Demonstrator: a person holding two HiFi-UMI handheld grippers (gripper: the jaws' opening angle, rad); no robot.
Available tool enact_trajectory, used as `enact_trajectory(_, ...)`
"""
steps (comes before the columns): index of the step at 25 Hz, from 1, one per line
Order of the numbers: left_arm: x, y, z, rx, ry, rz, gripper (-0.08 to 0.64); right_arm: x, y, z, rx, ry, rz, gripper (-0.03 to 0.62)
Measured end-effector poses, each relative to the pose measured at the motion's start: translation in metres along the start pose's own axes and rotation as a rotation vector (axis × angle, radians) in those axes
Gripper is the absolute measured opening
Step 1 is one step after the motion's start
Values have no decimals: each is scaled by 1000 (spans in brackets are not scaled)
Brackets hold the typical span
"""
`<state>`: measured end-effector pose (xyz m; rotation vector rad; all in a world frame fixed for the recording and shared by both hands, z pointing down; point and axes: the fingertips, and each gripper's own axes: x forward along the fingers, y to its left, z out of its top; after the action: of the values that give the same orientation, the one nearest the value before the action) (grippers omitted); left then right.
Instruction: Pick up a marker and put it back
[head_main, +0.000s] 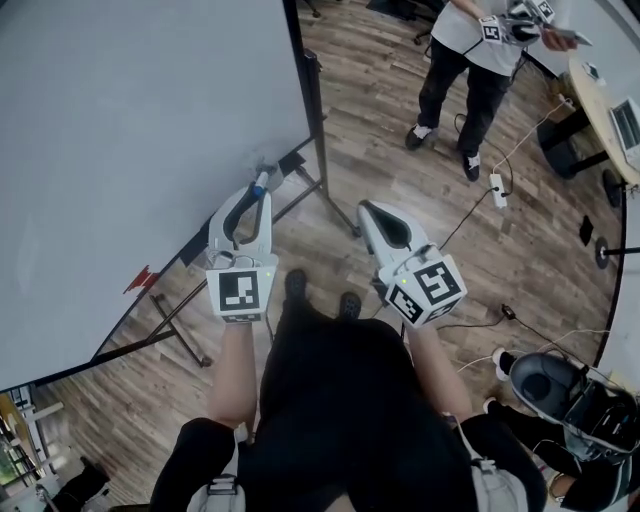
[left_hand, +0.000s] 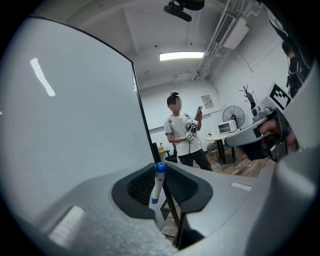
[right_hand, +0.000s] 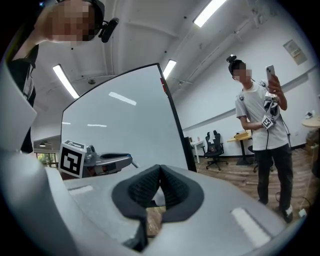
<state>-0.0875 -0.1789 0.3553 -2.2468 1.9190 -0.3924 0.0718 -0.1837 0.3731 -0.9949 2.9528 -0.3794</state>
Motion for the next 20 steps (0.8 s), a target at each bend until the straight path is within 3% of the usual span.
enact_trajectory(11,-49,-39,-1,-77,2,19,77,-33,14,-19,-2,18,57,2)
enact_trajectory(20,-99,-39,15,-135,-51,-46,77,-36,65,-16,-24,-4,52,2)
